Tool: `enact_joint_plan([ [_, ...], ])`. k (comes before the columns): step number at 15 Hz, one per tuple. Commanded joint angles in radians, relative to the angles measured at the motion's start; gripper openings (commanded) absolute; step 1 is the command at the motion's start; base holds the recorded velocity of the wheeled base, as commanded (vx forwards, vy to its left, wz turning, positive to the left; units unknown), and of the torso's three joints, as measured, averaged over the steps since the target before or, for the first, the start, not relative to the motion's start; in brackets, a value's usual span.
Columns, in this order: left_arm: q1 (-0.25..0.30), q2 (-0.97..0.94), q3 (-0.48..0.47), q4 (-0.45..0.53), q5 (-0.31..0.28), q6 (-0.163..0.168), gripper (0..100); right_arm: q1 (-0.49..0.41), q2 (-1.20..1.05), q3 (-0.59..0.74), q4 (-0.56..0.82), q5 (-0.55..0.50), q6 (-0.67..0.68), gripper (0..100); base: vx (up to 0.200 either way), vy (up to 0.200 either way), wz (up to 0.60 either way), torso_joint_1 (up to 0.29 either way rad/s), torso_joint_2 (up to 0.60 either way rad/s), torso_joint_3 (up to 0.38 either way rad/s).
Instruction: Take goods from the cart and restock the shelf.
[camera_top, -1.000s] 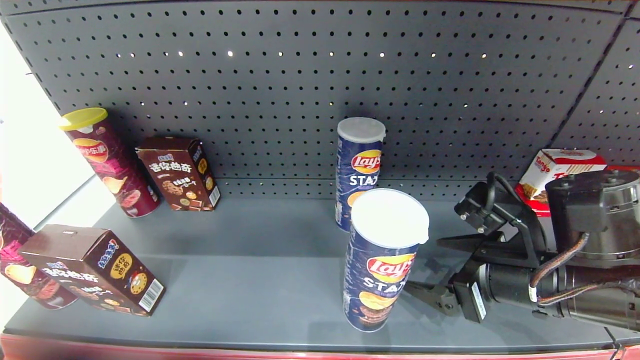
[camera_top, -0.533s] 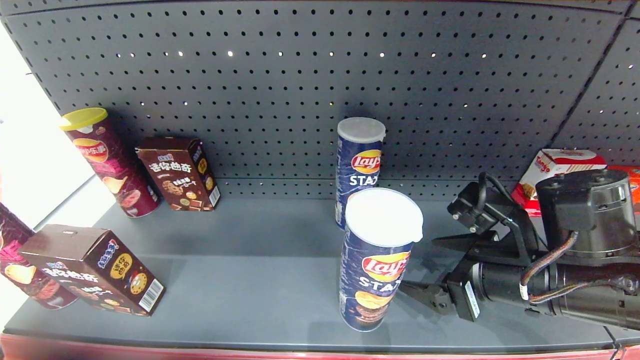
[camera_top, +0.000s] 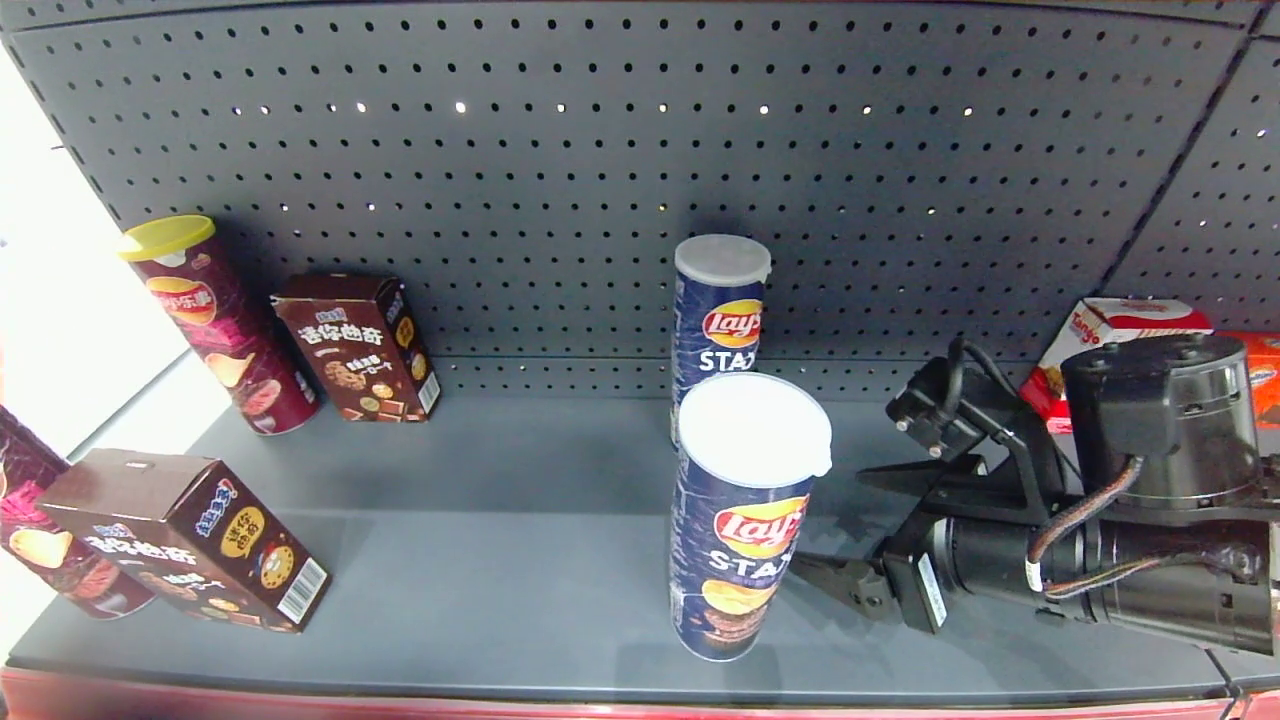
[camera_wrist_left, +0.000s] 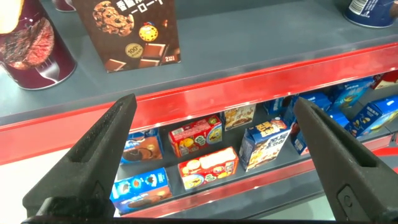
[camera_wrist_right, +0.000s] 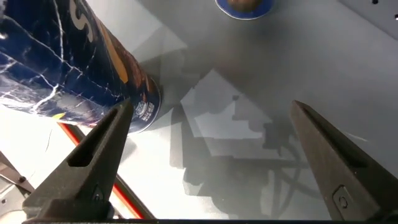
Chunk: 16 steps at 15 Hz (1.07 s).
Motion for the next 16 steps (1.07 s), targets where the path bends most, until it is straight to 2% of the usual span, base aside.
enact_joint_plan([
  [1, 0.0, 0.002, 0.0, 0.0, 0.001, 0.0, 100, -0.017, -0.013, -0.001, -0.014, -0.002, 0.001, 100, 0.0, 0.0, 0.0, 0.0, 0.0, 0.0],
  [2, 0.002, 0.002, 0.0, 0.0, 0.001, 0.0, 100, -0.023, -0.018, -0.003, -0.019, -0.002, 0.001, 100, 0.0, 0.0, 0.0, 0.0, 0.0, 0.0],
  [5, 0.0, 0.002, 0.0, 0.0, -0.001, 0.002, 100, -0.126, -0.131, 0.008, -0.034, 0.0, 0.001, 100, 0.0, 0.0, 0.0, 0.0, 0.0, 0.0],
  [6, 0.0, 0.002, 0.0, 0.0, -0.001, 0.002, 100, -0.126, -0.131, 0.008, -0.034, 0.0, 0.001, 100, 0.0, 0.0, 0.0, 0.0, 0.0, 0.0],
  [7, 0.0, 0.003, 0.0, 0.0, -0.001, 0.002, 100, -0.204, -0.222, 0.027, -0.033, 0.0, 0.001, 100, 0.0, 0.0, 0.0, 0.0, 0.0, 0.0],
  [10, 0.0, 0.003, 0.0, -0.002, -0.002, 0.003, 100, -0.339, -0.349, 0.066, -0.033, 0.006, 0.001, 100, 0.0, 0.0, 0.0, 0.0, 0.0, 0.0],
  [12, 0.0, 0.003, 0.0, -0.002, -0.002, 0.005, 100, -0.491, -0.492, 0.131, -0.033, 0.009, 0.001, 100, 0.0, 0.0, 0.0, 0.0, 0.0, 0.0],
  [16, -0.005, 0.005, 0.0, 0.0, -0.014, 0.044, 100, -0.643, -0.751, 0.283, -0.03, 0.0, 0.001, 100, 0.0, 0.0, 0.0, 0.0, 0.0, 0.0],
])
